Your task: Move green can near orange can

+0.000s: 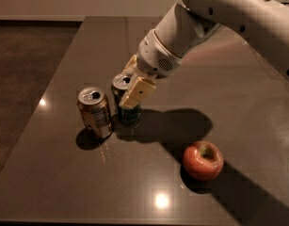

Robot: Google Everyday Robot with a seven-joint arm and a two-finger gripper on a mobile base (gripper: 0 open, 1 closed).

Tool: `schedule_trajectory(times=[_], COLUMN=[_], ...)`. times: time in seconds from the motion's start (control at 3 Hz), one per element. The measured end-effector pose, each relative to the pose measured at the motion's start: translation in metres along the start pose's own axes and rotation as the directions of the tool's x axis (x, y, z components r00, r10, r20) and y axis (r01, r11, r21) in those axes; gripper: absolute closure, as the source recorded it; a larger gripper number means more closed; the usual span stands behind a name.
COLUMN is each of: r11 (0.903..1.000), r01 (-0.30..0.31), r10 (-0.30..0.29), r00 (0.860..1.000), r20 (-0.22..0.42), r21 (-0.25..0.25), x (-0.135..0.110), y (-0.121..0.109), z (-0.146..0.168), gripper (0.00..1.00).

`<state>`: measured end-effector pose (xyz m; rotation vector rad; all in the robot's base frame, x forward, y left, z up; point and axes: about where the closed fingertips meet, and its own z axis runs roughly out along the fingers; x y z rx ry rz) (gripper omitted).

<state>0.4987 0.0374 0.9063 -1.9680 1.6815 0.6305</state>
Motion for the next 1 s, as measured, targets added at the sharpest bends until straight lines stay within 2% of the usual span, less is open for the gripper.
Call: schedule_trajectory(times=[0.33,0.67,1.0], r11=[1.0,1.0,1.0], r01=[0.002,0.004,0.004], r10=[-0.002,-0.004,-0.004], r00=[1.0,1.0,1.0], r20=[0.0,0.0,0.0], r21=[-0.002,-0.003,-0.004], x=[-0.0009,-0.0018,-0.0018], y=[0.0003,0.0006,0.0006], z=[0.0011,0.0023,0.0023], gripper=[0.14,0.0,0.0])
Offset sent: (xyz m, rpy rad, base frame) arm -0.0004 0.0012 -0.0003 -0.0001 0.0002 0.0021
